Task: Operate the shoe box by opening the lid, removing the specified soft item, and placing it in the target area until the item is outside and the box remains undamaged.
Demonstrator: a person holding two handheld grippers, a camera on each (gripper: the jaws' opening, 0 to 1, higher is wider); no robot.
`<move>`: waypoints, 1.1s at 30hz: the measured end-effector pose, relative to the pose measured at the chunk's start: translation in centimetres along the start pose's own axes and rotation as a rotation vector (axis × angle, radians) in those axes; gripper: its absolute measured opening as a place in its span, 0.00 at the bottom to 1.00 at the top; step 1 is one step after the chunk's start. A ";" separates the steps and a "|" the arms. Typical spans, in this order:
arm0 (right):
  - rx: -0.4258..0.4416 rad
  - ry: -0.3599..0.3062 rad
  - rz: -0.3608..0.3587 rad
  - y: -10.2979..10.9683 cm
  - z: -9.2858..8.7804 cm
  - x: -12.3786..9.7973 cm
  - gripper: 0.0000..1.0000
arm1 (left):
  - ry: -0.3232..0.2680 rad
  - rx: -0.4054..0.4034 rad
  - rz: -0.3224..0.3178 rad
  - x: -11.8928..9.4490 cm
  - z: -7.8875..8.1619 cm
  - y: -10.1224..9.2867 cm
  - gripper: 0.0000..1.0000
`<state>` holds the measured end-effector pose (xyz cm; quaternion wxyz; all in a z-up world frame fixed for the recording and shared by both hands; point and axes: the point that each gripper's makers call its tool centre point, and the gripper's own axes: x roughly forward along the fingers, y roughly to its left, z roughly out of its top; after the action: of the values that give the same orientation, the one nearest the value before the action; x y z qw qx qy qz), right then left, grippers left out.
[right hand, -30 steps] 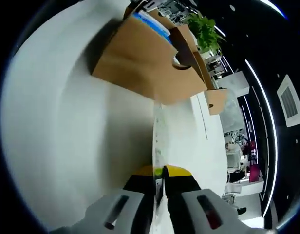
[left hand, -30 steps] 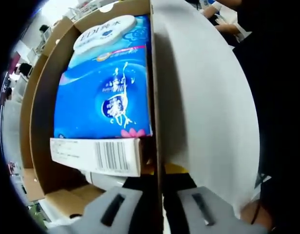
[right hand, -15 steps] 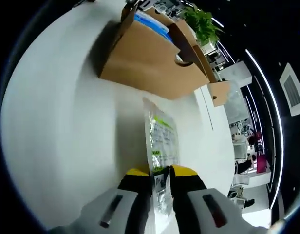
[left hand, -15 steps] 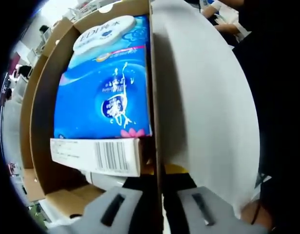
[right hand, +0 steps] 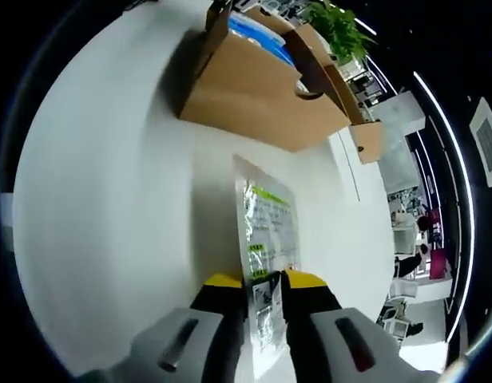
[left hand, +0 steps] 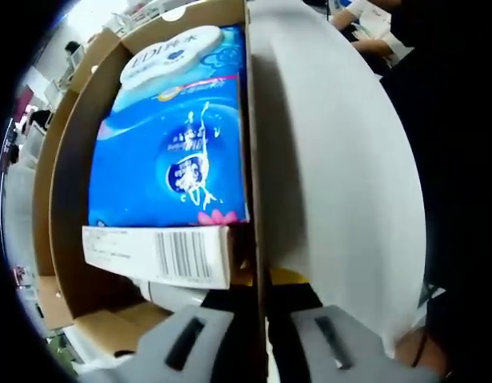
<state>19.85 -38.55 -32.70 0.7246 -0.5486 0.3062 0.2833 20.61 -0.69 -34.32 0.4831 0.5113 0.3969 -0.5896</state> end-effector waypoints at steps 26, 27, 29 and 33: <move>0.589 -0.090 -0.033 -2.5 0.5 -1.0 0.17 | -0.003 0.012 0.001 0.0 0.0 0.1 0.02; 0.663 -0.099 -0.020 -2.5 0.5 -0.5 0.18 | -0.003 0.012 0.001 0.0 0.0 0.1 0.02; 0.743 -0.137 -0.016 -2.9 0.9 0.3 0.17 | -0.002 0.014 0.000 0.0 0.0 0.1 0.02; 0.927 -0.154 -0.021 -3.4 0.6 1.6 0.17 | -0.003 0.019 0.004 0.0 0.1 0.1 0.02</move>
<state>23.50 -38.70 -31.71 0.9166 -0.1478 0.3403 0.1489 20.68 -0.77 -34.34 0.4803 0.5157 0.3895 -0.5930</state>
